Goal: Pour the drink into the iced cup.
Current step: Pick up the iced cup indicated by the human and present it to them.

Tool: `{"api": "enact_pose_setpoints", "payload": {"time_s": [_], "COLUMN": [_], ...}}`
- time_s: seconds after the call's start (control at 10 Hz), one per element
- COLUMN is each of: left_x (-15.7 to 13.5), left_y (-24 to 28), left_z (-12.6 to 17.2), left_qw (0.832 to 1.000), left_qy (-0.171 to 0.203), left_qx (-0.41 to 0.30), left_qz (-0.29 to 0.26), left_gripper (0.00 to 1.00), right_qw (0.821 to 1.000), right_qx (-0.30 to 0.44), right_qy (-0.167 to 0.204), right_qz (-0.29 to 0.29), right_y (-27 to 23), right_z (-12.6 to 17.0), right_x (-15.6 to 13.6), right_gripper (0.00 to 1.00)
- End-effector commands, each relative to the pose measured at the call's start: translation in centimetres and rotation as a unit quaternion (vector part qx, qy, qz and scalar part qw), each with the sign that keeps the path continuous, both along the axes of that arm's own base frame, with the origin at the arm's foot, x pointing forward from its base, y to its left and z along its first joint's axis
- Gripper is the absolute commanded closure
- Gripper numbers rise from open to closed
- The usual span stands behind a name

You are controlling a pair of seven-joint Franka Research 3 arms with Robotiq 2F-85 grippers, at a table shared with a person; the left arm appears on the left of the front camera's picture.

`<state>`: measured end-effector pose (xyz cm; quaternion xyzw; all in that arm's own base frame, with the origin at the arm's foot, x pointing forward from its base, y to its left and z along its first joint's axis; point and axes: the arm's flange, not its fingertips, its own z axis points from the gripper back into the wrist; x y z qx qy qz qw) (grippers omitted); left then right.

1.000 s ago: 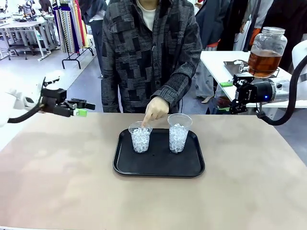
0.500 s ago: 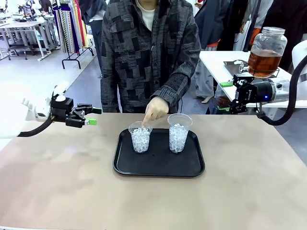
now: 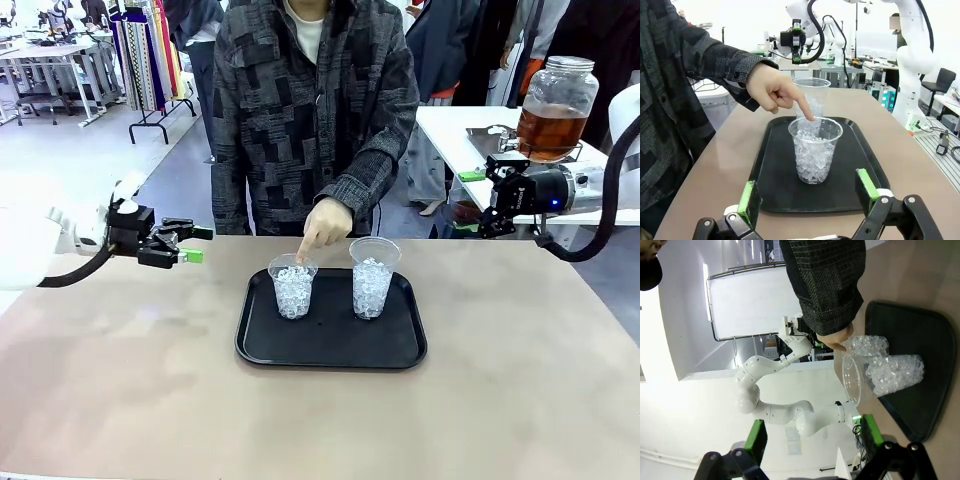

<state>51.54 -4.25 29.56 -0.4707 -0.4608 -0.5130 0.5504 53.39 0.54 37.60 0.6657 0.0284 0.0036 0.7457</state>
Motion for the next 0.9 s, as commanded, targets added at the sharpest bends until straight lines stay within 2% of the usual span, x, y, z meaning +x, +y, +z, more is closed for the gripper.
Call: {"api": "enact_pose_setpoints", "payload": {"time_s": [0.0,0.3,0.8], "left_x": [0.0,0.2,0.4], "left_y": [0.0,-2.4,-6.2], "left_z": [0.0,-1.9,-4.4], "left_qw": [1.000,0.999,0.999], "left_qy": [0.000,-0.036,-0.036], "left_qx": [0.000,0.009,0.002], "left_qz": [0.000,-0.011,-0.008], "left_gripper": [0.00,0.00,0.00], "right_qw": [1.000,1.000,1.000], "right_qx": [-0.002,-0.002,-0.002], "right_qy": [-0.002,-0.002,-0.002], "right_qz": [-0.003,-0.003,-0.003], "right_y": [0.0,0.0,0.0], "right_z": [0.1,0.1,0.1], "right_x": [0.0,0.0,0.0], "right_gripper": [0.00,0.00,0.00]}}
